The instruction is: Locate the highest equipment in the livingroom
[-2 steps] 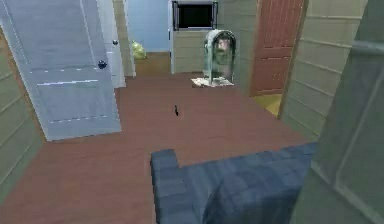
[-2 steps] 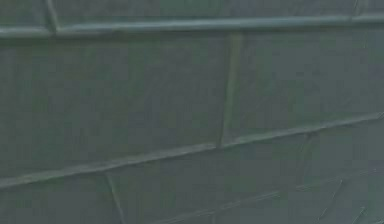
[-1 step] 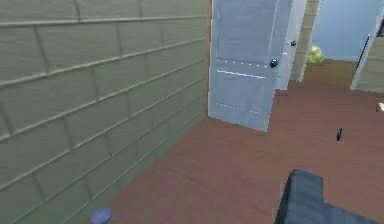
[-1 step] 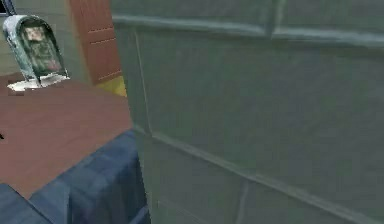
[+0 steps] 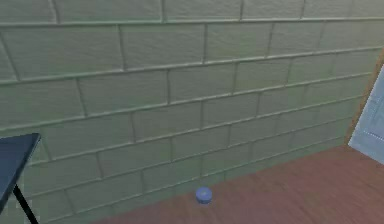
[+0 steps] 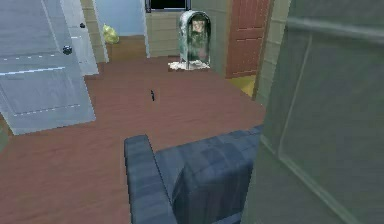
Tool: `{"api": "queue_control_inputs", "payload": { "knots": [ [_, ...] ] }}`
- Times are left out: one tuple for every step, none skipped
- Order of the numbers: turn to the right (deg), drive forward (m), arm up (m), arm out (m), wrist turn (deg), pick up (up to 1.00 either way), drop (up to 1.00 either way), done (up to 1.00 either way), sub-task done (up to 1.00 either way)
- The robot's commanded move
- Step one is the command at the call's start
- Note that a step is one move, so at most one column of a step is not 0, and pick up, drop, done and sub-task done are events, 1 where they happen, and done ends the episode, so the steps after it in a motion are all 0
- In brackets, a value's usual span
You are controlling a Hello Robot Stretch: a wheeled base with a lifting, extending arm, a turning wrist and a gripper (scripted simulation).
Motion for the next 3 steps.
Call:
{"api": "queue_control_inputs", "payload": {
  "knots": [
    [0.0, 0.25, 0.0, 0.0, 0.0, 0.0, 0.0, 0.0, 0.0],
    [-45.0, 0.0, 0.0, 0.0, 0.0, 0.0, 0.0, 0.0, 0.0],
    [45.0, 0.0, 0.0, 0.0, 0.0, 0.0, 0.0, 0.0, 0.0]
  ]
}}
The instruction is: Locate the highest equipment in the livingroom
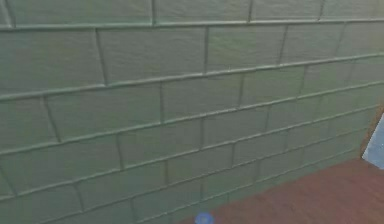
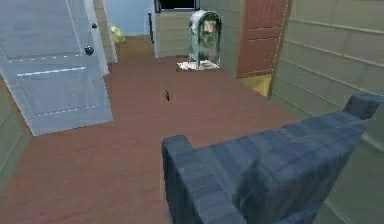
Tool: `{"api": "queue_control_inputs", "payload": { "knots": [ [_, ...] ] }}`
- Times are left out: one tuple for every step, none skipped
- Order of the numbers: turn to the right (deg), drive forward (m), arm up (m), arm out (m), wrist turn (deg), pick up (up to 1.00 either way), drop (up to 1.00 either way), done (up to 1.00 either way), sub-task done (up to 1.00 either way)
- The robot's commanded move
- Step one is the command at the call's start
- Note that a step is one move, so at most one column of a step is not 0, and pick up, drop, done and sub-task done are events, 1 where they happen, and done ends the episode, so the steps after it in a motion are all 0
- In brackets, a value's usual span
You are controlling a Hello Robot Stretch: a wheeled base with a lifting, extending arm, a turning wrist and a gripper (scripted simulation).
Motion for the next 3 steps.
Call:
{"api": "queue_control_inputs", "payload": {
  "knots": [
    [45.0, 0.0, 0.0, 0.0, 0.0, 0.0, 0.0, 0.0, 0.0],
    [15.0, 0.0, 0.0, 0.0, 0.0, 0.0, 0.0, 0.0, 0.0],
    [0.0, 1.0, 0.0, 0.0, 0.0, 0.0, 0.0, 0.0, 0.0]
  ]
}}
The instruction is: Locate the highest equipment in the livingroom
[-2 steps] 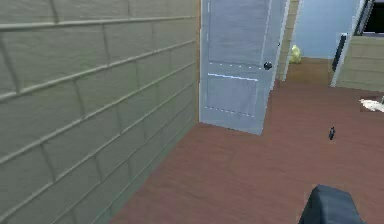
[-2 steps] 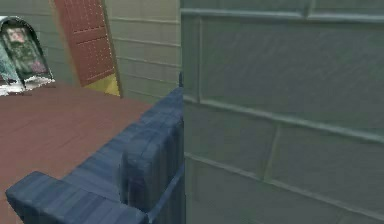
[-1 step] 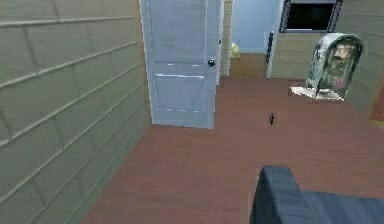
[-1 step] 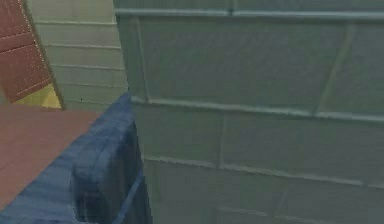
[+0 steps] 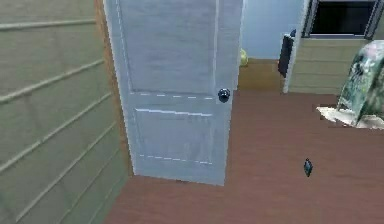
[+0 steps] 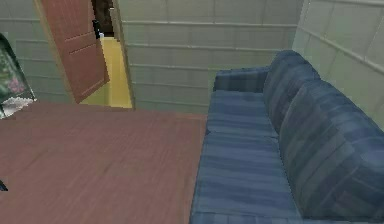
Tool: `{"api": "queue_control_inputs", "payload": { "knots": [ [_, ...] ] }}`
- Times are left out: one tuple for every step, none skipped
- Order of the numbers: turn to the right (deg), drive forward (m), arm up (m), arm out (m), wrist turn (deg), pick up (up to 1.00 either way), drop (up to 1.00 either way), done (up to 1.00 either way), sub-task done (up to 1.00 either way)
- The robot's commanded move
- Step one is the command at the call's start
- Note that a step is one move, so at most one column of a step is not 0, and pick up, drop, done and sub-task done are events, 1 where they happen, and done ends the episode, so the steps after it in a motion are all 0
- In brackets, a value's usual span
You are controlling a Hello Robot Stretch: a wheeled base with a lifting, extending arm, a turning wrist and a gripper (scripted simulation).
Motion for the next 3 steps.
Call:
{"api": "queue_control_inputs", "payload": {
  "knots": [
    [6.0, 0.0, 0.0, 0.0, 0.0, 0.0, 0.0, 0.0, 0.0],
    [0.0, 0.2, 0.0, 0.0, 0.0, 0.0, 0.0, 0.0, 0.0],
    [45.0, 0.0, 0.0, 0.0, 0.0, 0.0, 0.0, 0.0, 0.0]
  ]
}}
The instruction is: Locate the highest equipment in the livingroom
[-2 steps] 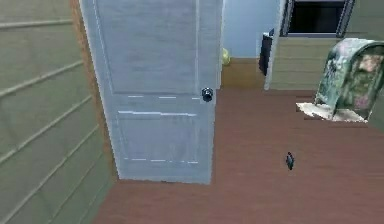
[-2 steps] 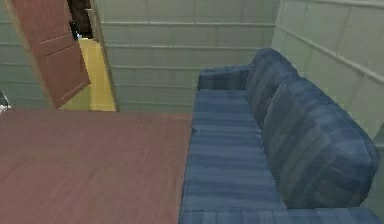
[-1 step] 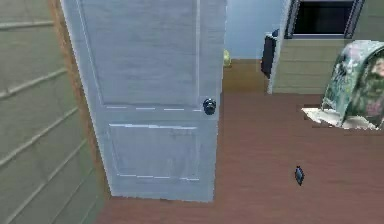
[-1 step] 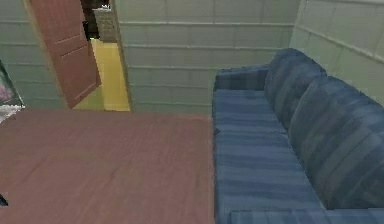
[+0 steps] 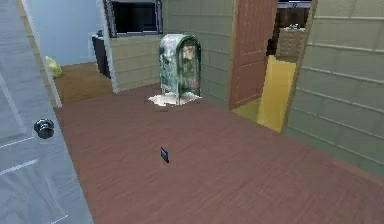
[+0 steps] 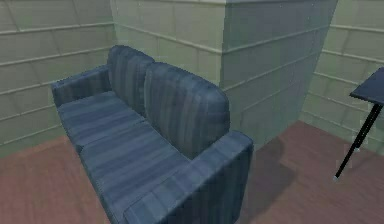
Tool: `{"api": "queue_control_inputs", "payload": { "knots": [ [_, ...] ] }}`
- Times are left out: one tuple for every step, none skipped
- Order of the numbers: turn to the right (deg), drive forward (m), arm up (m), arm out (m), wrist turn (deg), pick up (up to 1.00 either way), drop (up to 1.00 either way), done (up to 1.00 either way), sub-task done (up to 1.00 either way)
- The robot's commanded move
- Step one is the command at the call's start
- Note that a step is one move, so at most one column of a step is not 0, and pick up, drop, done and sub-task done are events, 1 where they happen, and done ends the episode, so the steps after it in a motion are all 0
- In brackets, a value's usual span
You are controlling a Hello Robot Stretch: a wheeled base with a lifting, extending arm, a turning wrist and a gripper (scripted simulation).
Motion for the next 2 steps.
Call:
{"api": "queue_control_inputs", "payload": {
  "knots": [
    [3.0, 0.0, 0.0, 0.0, 0.0, 0.0, 0.0, 0.0, 0.0],
    [0.0, 0.35, 0.0, 0.0, 0.0, 0.0, 0.0, 0.0, 0.0]
  ]
}}
